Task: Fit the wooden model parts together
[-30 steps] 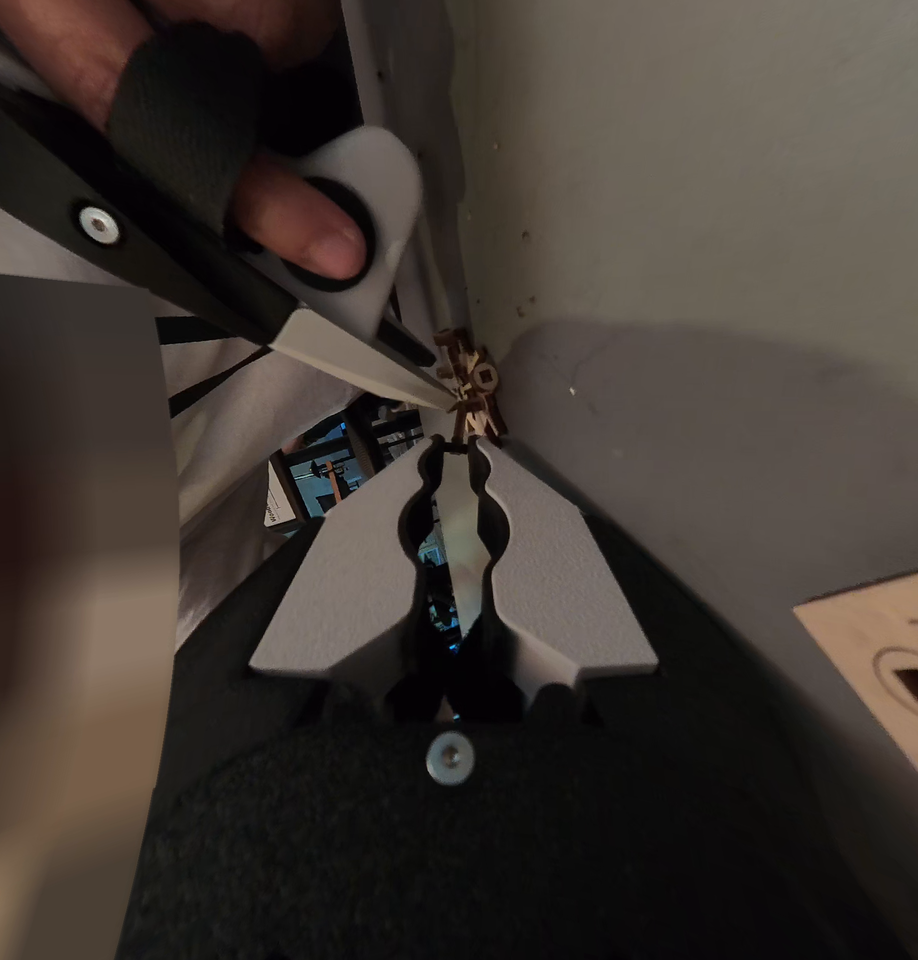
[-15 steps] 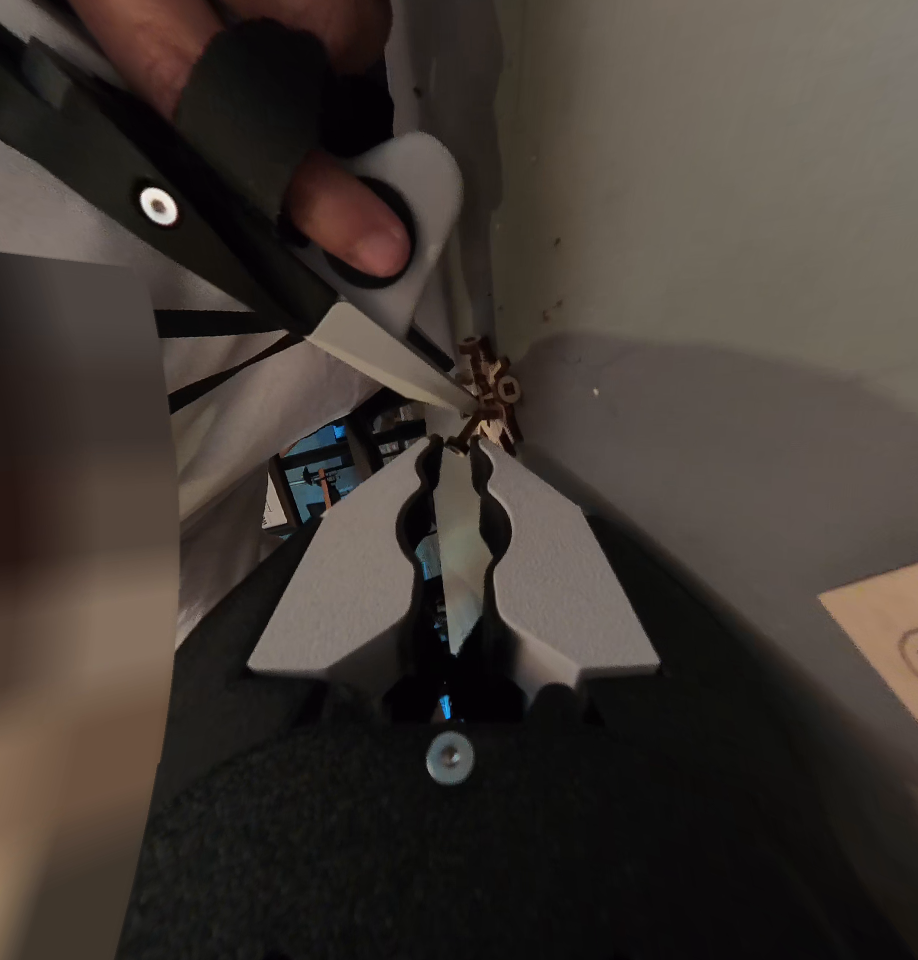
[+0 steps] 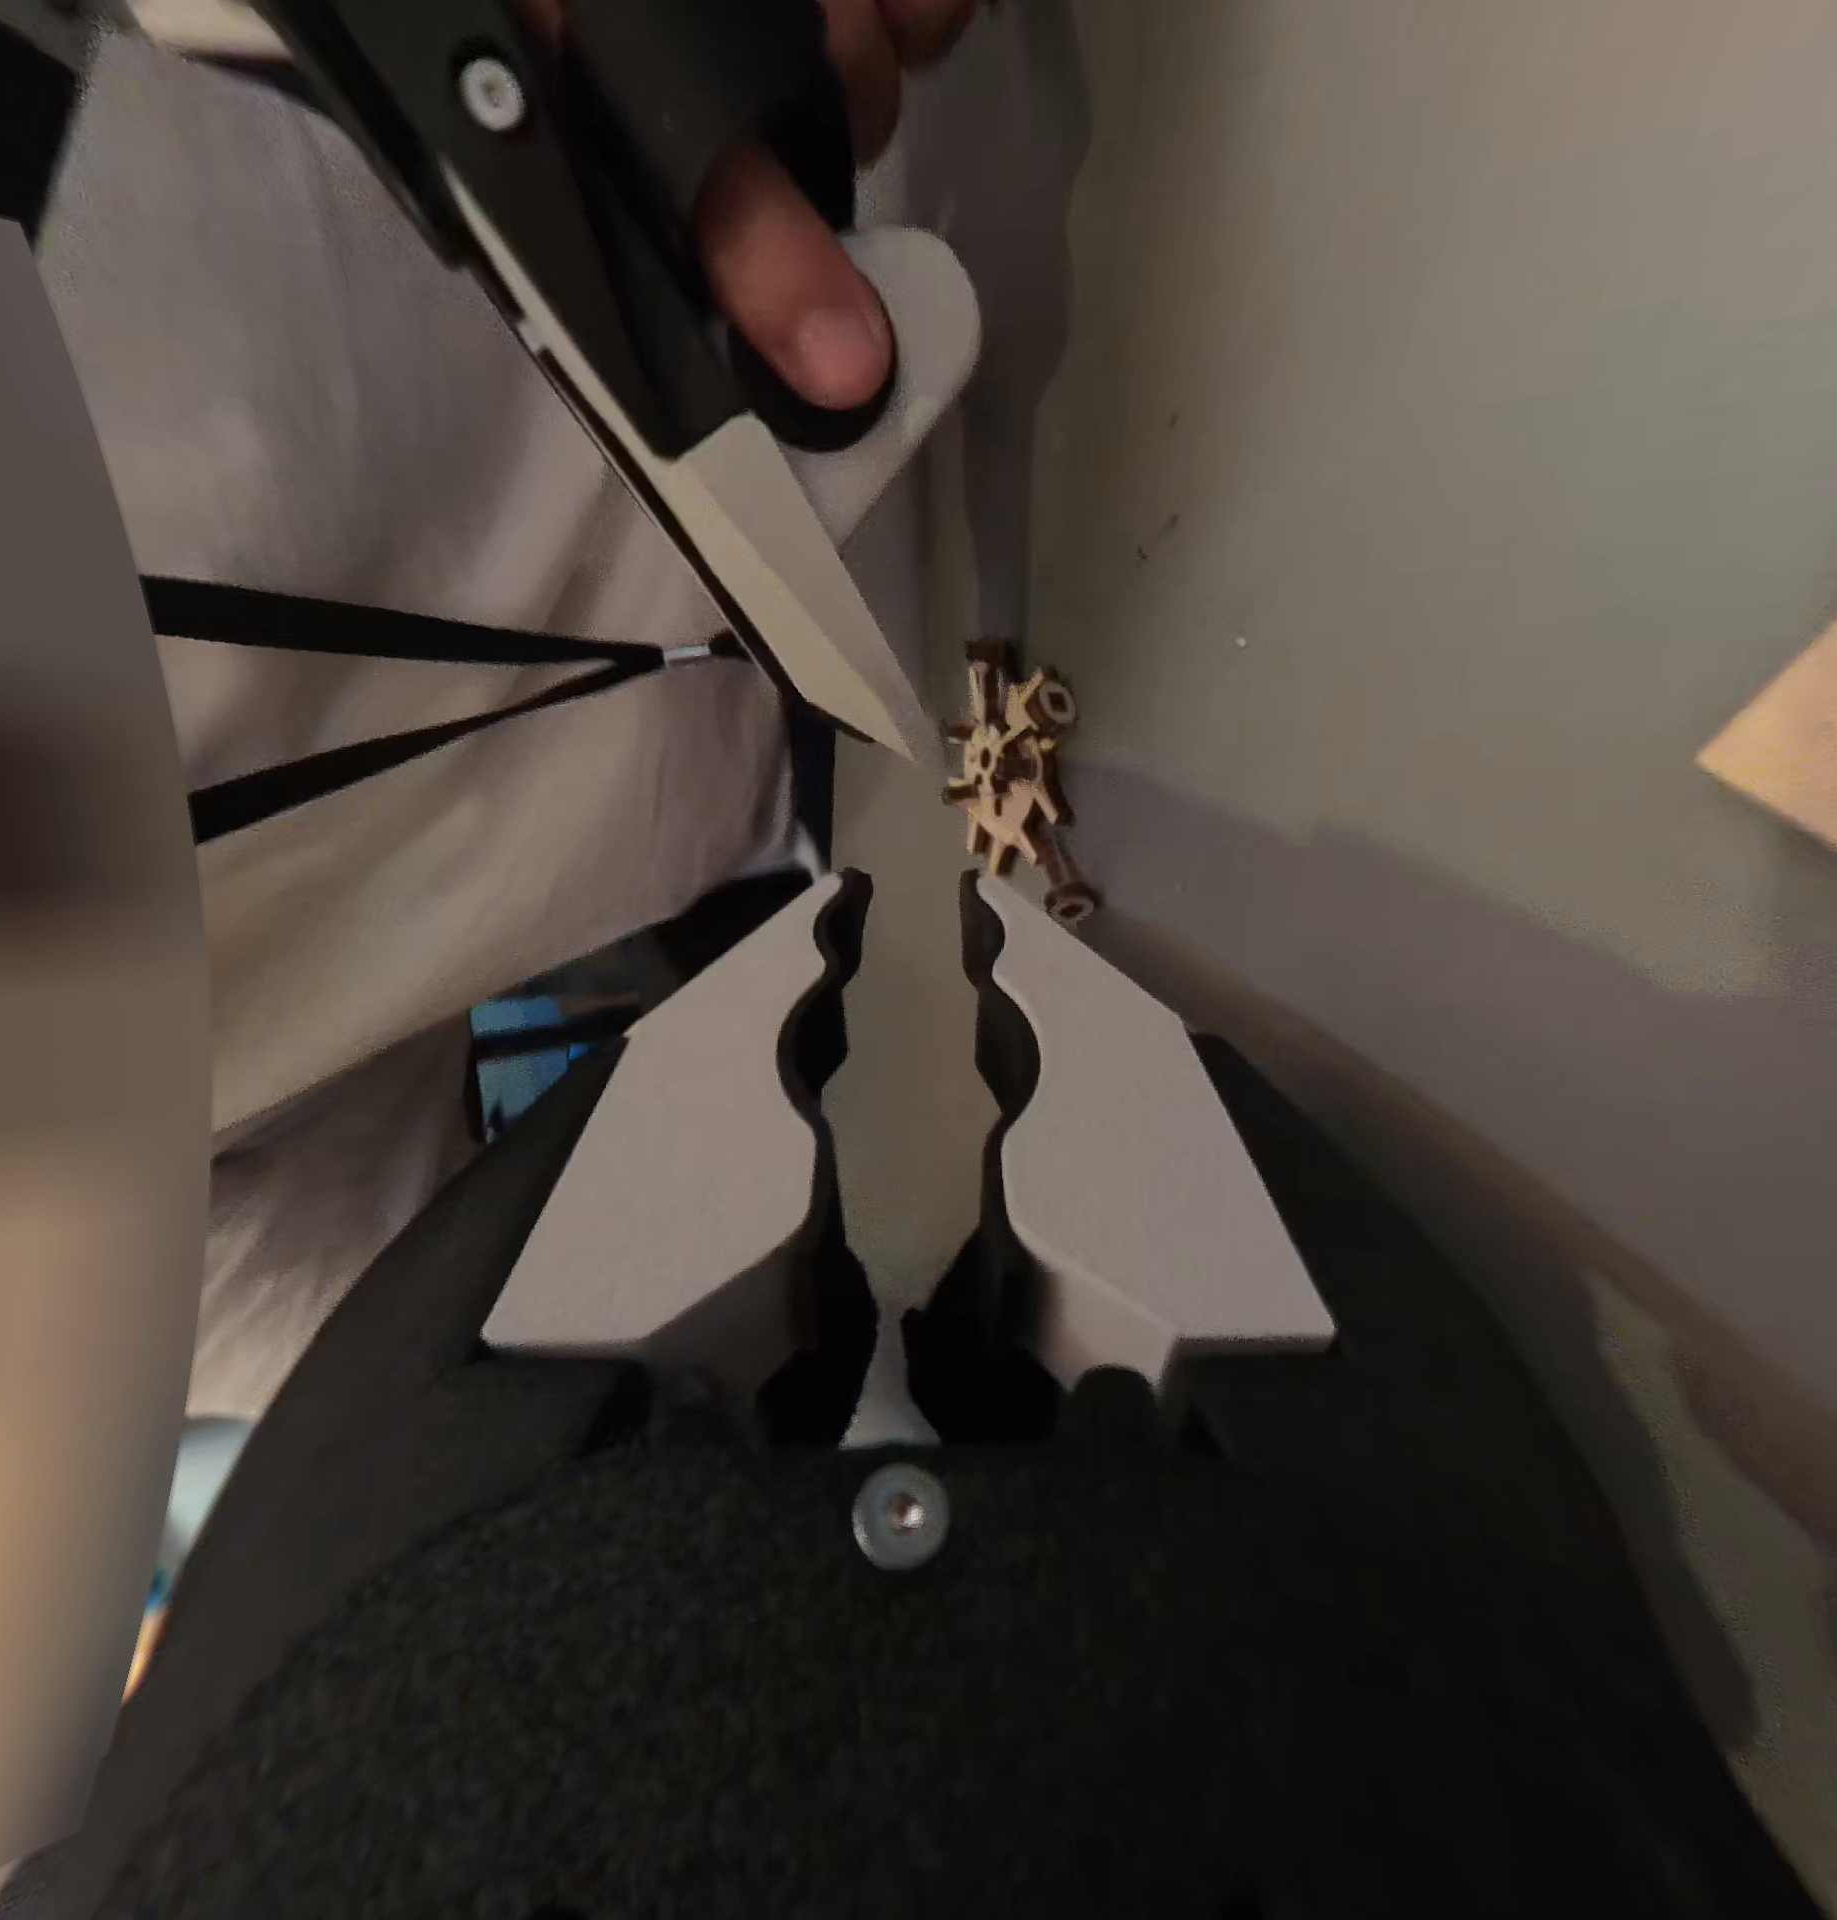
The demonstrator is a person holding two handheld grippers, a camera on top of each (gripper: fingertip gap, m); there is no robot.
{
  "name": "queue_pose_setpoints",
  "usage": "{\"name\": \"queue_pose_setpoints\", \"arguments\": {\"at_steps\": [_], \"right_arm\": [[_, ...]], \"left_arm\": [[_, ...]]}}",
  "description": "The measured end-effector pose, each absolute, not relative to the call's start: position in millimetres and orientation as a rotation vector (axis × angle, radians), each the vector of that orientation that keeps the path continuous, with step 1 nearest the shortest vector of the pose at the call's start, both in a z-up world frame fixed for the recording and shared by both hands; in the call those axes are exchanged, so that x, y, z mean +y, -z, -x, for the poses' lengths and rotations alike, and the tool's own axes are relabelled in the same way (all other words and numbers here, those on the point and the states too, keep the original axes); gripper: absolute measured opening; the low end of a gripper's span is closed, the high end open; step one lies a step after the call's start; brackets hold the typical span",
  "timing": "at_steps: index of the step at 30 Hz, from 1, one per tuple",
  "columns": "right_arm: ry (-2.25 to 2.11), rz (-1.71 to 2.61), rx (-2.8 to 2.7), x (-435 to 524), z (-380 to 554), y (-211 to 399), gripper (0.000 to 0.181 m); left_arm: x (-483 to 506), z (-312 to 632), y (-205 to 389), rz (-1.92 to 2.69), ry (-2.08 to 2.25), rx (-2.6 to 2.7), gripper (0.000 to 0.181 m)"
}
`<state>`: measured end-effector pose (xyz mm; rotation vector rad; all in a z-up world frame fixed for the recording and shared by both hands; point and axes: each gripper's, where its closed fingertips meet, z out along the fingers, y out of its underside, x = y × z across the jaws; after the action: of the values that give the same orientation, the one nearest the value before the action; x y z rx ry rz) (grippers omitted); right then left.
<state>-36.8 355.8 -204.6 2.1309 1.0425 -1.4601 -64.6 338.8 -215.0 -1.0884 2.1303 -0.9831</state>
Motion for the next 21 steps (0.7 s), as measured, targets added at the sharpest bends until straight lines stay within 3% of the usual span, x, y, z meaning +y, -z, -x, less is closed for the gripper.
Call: {"name": "queue_pose_setpoints", "arguments": {"at_steps": [9, 13, 18, 21], "right_arm": [[1.682, -2.776, 1.019, 362, 29, 194, 0.02], [1.544, -3.111, 1.179, 357, 23, 212, 0.021], [1.608, -3.227, 1.118, 355, 19, 210, 0.022], [1.529, -3.253, 1.383, 359, 24, 204, 0.022]], "left_arm": [[359, 65, 216, 1.267, 1.058, 2.096, 0.053], [360, 65, 219, 1.282, 1.033, 2.105, 0.057], [362, 66, 232, 1.386, 0.956, 2.145, 0.065], [363, 69, 232, 1.427, 0.981, 2.131, 0.062]]}}
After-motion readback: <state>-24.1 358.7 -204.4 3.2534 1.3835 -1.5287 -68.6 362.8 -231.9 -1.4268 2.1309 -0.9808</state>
